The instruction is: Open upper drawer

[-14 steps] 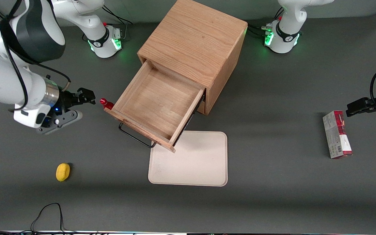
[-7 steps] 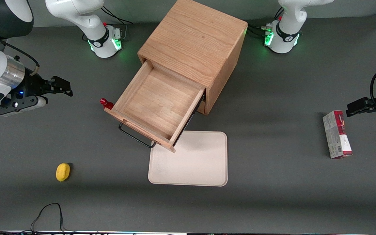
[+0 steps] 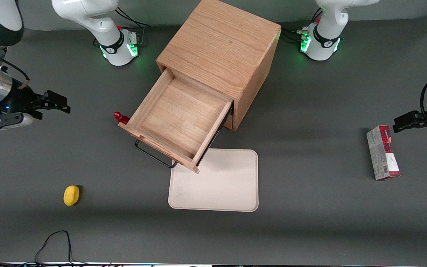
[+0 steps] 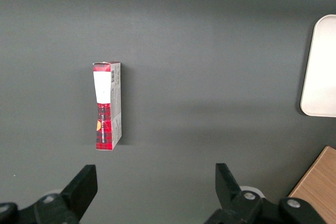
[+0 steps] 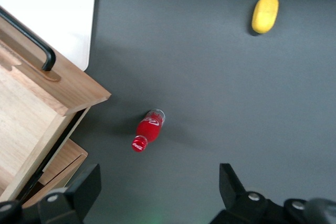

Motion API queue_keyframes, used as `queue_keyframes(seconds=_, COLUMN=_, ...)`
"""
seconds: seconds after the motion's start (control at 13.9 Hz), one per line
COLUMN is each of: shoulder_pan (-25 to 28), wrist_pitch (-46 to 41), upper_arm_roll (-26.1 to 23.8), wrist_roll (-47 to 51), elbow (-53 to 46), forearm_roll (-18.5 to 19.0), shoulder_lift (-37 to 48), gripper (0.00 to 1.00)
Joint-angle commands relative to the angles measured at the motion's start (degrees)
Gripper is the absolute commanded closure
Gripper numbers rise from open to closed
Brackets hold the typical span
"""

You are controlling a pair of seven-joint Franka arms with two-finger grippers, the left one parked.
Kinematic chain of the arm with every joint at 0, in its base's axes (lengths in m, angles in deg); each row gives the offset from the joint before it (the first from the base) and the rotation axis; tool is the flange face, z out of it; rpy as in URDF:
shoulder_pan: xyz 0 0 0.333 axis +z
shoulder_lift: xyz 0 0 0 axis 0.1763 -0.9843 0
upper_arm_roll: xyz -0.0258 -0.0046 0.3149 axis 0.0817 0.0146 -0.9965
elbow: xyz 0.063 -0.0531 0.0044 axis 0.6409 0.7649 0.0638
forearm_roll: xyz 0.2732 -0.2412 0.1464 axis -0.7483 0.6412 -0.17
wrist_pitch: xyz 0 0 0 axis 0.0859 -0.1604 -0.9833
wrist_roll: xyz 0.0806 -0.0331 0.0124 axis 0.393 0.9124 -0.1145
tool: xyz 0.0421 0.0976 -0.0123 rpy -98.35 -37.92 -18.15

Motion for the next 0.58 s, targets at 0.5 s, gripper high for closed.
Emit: queue_keyframes(seconds=0.5, shoulder_pan=-2.6, wrist_pitch=0.3, upper_arm_roll=-4.7, wrist_roll=0.5, elbow=0.4, forearm_roll=3.9, shoulder_lift=1.3, gripper=0.00)
